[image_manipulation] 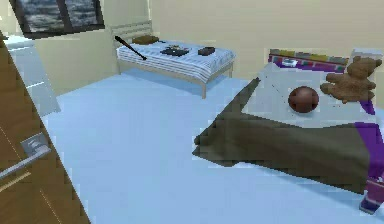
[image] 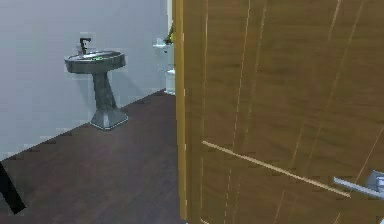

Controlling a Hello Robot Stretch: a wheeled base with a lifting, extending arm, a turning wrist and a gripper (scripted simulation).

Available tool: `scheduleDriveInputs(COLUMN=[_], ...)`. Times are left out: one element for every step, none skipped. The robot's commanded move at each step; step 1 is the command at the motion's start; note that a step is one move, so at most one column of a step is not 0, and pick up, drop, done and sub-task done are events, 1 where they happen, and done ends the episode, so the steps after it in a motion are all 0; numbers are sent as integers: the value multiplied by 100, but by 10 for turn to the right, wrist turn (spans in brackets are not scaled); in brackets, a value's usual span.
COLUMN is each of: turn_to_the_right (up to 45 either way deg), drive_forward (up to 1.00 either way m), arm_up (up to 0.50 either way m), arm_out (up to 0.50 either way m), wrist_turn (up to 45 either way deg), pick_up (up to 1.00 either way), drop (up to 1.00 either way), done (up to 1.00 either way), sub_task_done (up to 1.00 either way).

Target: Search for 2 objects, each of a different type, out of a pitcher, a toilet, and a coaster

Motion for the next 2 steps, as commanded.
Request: scheduleDriveInputs(turn_to_the_right=[60, 0], drive_forward=[0, 30], arm_up=[0, 0], arm_out=[0, 0], wrist_turn=[0, 0], pick_up=[0, 0], drop=[0, 0], done=[0, 0], sub_task_done=[0, 0])
